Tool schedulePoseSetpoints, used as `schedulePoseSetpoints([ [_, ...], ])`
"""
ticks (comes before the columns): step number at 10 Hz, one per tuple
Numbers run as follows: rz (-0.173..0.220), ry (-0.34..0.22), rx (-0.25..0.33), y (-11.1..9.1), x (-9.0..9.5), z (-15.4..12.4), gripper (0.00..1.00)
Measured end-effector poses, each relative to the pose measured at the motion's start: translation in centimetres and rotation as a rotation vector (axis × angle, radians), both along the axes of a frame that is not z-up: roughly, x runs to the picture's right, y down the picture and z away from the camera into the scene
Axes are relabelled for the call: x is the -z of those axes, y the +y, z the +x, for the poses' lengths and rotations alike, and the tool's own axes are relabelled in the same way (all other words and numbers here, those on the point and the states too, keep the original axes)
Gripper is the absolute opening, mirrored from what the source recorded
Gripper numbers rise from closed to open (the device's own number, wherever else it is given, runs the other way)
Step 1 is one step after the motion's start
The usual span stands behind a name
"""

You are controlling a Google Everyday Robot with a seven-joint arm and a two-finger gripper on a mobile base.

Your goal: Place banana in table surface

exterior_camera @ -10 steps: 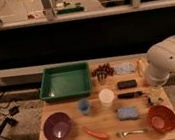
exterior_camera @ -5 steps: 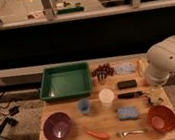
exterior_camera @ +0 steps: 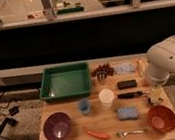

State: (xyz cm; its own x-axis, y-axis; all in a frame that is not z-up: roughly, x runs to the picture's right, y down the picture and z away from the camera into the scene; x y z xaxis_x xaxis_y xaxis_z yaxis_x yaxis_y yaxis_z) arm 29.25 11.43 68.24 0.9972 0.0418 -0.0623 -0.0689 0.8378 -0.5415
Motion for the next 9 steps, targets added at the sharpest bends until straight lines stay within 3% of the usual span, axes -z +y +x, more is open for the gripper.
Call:
schedulePoseSetpoints([
  [3,0.016,-0.004,-0.028,-1.1,-1.1,0.2,0.80],
  [9,0.054,-0.071,-0.044,-5.4,-7.8,0.0,0.80],
])
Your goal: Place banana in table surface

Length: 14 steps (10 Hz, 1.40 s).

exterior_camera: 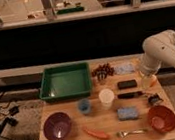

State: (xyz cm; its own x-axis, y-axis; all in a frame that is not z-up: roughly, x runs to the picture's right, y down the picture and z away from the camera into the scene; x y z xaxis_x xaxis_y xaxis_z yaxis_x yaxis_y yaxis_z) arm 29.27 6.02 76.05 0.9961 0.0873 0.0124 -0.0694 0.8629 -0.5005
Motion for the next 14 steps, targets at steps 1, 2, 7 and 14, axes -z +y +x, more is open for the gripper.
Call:
schedulePoseSetpoints([
  [1,0.010,0.004,-0.002,-0.8,-1.3,0.8,0.80],
  [2,0.021,0.010,-0.006,-1.8,-3.2,1.9,0.80],
  [7,-0.014,0.041,-0.012,-3.0,-8.1,3.9,0.80],
  [14,0.002,0.062,-0.097,-4.7,-10.5,6.2,0.80],
])
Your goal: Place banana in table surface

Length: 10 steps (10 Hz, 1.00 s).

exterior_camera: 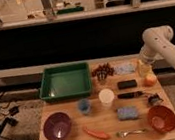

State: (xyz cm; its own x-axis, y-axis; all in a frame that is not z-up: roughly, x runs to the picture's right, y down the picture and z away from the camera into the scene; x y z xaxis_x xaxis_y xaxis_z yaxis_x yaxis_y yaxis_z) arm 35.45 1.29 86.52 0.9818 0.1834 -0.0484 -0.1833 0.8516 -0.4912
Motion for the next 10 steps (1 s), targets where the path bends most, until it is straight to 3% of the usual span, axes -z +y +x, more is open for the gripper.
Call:
schedulePoseSetpoints([
  [10,0.085,0.027,-0.010,-0.8,-5.0,2.8,0.80],
])
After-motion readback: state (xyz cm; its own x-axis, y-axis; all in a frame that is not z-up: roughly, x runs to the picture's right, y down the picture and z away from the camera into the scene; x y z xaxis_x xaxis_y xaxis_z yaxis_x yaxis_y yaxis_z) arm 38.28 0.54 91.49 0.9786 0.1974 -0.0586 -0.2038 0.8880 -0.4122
